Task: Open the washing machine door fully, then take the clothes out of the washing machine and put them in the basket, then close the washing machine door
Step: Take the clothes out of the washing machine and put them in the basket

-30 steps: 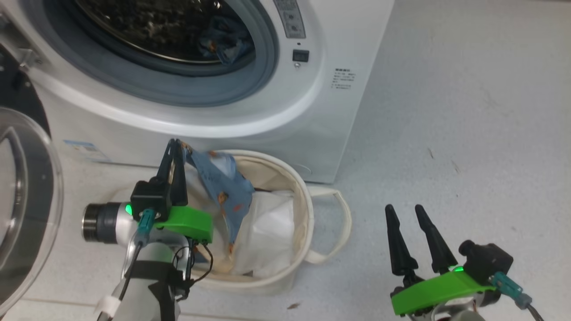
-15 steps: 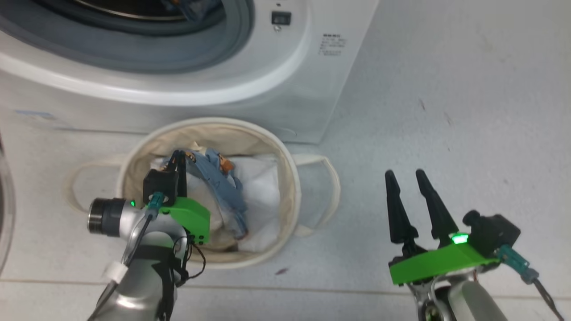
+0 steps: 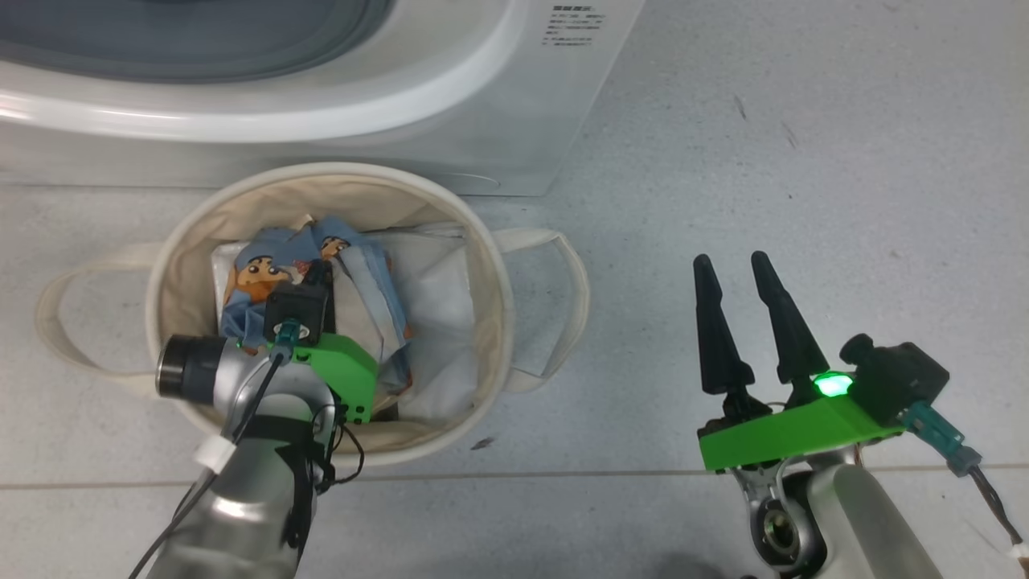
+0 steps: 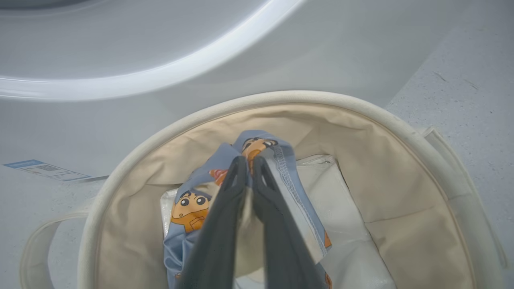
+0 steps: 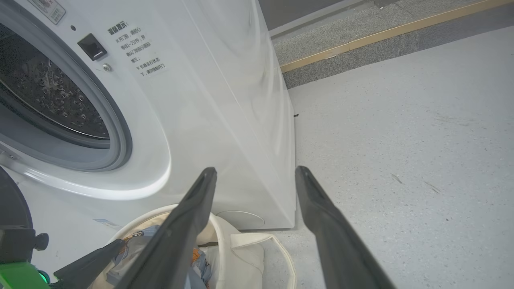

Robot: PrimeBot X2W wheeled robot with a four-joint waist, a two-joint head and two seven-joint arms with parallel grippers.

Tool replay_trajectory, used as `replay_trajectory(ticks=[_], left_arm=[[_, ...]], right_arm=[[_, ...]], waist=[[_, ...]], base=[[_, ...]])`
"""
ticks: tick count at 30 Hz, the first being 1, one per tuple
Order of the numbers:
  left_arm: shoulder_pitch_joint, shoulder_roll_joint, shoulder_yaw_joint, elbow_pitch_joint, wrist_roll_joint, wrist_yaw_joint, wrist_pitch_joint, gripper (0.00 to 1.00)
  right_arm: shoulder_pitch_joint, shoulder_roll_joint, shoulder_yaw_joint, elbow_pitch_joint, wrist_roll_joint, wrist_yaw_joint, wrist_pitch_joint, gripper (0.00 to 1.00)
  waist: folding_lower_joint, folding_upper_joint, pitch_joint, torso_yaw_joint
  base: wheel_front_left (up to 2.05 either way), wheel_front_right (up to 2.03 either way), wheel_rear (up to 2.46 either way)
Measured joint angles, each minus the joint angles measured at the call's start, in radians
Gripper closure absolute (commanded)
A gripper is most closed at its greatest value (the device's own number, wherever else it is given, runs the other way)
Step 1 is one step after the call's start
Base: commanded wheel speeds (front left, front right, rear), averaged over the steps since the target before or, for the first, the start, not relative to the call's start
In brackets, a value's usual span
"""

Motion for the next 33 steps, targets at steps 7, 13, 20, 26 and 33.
replay_trajectory(ticks=[7, 13, 20, 26, 33], left_arm=[[0.006, 0.0, 0.009, -0.067, -0.007, 0.001, 0.0, 0.0], [0.096, -0.001, 0.023, -0.228, -0.016, 0.001, 0.0, 0.0], [0.233, -0.001, 0.026, -0.393, -0.01, 0.0, 0.0, 0.0], [0.372, 0.0, -0.004, -0.562, -0.016, -0.007, 0.0, 0.0], [0.495, 0.002, -0.03, -0.698, -0.032, 0.025, 0.0, 0.0]], right_arm=[[-0.001, 0.0, -0.002, 0.002, -0.009, 0.0, 0.0, 0.0], [0.005, 0.0, -0.024, 0.013, -0.017, 0.0, 0.0, 0.0], [0.041, 0.0, -0.057, 0.015, -0.017, 0.0, 0.0, 0.0], [0.096, 0.0, -0.078, 0.035, -0.05, 0.0, 0.0, 0.0], [0.172, 0.0, -0.081, 0.051, -0.035, 0.0, 0.0, 0.0]], waist=[[0.0, 0.0, -0.033, 0.029], [0.0, 0.0, -0.097, 0.058], [0.0, 0.0, -0.188, 0.083], [-0.0001, 0.0, -0.301, 0.107], [-0.0001, 0.0001, -0.404, 0.128]], base=[[0.0, 0.0, 0.0], [0.0, 0.0, 0.0], [0.0, 0.0, 0.0], [0.0, 0.0, 0.0], [0.0, 0.0, 0.0]])
